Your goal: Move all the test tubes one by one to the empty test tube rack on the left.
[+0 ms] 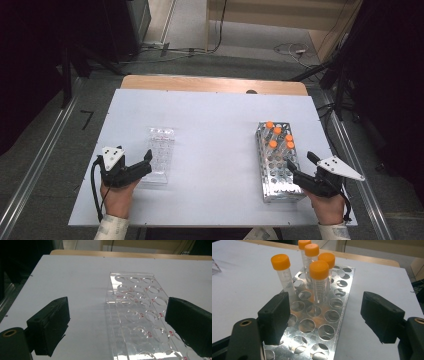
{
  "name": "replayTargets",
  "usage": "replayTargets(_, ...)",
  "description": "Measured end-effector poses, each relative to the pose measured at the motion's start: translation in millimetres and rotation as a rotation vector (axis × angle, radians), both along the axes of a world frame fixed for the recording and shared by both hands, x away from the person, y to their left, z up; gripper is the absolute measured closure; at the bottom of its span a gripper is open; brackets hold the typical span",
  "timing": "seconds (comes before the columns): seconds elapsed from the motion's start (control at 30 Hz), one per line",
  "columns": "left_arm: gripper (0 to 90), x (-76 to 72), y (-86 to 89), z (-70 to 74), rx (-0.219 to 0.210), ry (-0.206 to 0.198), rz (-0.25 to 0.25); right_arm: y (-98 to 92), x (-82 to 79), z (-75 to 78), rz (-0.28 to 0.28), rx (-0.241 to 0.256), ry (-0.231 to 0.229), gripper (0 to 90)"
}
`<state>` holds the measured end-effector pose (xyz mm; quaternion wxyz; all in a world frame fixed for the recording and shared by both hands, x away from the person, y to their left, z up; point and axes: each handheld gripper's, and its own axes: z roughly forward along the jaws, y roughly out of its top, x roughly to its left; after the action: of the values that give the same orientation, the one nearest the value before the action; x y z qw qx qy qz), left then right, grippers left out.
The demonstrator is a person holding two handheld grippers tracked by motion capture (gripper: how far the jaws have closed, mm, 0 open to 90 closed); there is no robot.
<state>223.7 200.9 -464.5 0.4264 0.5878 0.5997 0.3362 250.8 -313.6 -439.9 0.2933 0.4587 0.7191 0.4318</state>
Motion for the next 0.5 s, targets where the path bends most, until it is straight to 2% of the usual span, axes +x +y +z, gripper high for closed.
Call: replayTargets(0.5,5.9,-1.5,1.0,0.4,0.008,-0.012,0.028,4.0,3.0,-2.3,-0.002,-0.021,-0.001,21.9)
